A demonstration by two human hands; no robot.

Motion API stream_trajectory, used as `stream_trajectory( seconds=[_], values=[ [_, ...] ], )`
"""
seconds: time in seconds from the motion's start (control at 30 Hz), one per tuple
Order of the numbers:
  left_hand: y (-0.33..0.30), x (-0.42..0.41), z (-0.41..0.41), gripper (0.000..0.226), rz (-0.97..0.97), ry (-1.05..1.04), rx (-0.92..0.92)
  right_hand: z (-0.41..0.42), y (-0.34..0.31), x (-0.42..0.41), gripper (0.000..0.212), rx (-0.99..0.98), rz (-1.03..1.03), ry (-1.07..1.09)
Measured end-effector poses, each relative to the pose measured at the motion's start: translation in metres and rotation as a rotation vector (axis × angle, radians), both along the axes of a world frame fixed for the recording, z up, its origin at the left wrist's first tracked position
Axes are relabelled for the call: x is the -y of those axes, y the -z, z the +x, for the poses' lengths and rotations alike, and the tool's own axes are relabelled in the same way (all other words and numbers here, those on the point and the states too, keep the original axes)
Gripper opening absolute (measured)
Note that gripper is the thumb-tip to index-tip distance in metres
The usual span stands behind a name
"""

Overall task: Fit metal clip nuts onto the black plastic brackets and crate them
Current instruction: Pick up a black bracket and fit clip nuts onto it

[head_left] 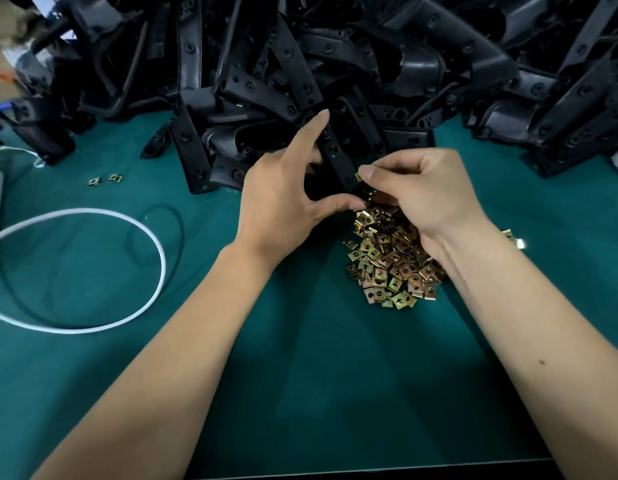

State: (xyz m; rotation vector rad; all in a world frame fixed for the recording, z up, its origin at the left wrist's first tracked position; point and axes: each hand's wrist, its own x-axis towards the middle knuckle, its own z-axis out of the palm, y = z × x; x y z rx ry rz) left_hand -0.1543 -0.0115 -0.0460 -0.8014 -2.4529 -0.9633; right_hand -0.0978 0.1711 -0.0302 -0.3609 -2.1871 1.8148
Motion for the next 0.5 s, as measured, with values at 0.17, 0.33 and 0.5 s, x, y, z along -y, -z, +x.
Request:
stream_trajectory(
  seconds=[0.17,0.33,0.5],
  values=[
    [0.0,-0.005,0.002,0.111,-0.076,-0.036,-0.055,0.0,0.003,0.002,0.018,-0.04,0.118,0.025],
    [0.001,-0.006,0.002,0.112,-0.102,-0.015,-0.064,0.001,0.002,0.004,0.012,-0.095,0.263,-0.012],
    [0.001,0.002,-0.008,0.116,-0.087,-0.063,0.025,0.003,-0.005,-0.003,0.017,-0.099,0.417,-0.133]
  ],
)
